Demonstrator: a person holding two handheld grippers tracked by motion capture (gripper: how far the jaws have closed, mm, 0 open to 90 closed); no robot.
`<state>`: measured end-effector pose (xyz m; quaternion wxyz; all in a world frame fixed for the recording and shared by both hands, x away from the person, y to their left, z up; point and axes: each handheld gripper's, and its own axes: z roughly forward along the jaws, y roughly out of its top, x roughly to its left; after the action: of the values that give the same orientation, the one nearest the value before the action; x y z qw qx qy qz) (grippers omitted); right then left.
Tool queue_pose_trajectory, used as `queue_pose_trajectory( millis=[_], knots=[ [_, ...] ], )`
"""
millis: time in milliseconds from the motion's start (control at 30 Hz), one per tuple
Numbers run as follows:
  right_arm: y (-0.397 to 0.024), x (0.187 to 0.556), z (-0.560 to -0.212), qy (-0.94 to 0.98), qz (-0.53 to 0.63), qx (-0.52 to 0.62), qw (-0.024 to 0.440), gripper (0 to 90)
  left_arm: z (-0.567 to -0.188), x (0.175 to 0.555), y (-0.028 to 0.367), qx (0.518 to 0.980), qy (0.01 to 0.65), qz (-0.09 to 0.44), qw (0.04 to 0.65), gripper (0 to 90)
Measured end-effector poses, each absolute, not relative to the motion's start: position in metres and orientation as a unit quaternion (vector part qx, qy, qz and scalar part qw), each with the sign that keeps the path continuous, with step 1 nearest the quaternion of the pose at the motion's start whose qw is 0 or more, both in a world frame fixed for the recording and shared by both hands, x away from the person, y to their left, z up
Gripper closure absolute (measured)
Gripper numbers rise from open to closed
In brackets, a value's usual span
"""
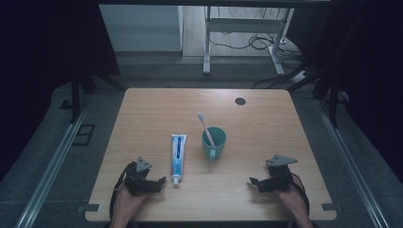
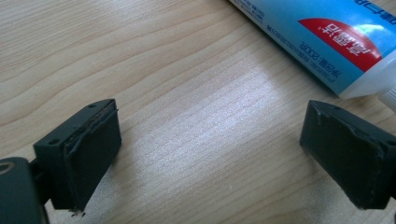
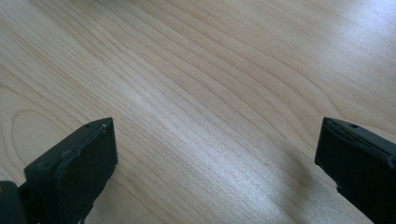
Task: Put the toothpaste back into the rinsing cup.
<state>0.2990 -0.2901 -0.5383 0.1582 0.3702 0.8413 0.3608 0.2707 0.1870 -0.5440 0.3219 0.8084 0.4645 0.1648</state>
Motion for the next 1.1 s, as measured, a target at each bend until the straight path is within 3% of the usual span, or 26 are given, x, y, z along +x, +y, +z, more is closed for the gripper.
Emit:
queue_pose_trajectory(
  millis=[100, 567, 733, 1100],
  knots=[
    [-0.290, 0.299, -0.540, 0.843, 0.357, 0.369, 0.159, 0.0, -0.542, 0.271, 0.189, 0.804, 0.473, 0.163, 0.322, 13.7],
    [-0.292, 0.297, -0.543, 0.844, 0.349, 0.376, 0.156, 1.9, -0.532, 0.269, 0.193, 0.796, 0.476, 0.153, 0.342, 17.4],
    [-0.292, 0.297, -0.543, 0.845, 0.349, 0.376, 0.155, 1.9, -0.529, 0.269, 0.191, 0.799, 0.467, 0.154, 0.347, 24.8],
    [-0.292, 0.297, -0.543, 0.844, 0.349, 0.376, 0.154, 2.1, -0.518, 0.268, 0.188, 0.808, 0.442, 0.151, 0.361, 52.4]
  ],
)
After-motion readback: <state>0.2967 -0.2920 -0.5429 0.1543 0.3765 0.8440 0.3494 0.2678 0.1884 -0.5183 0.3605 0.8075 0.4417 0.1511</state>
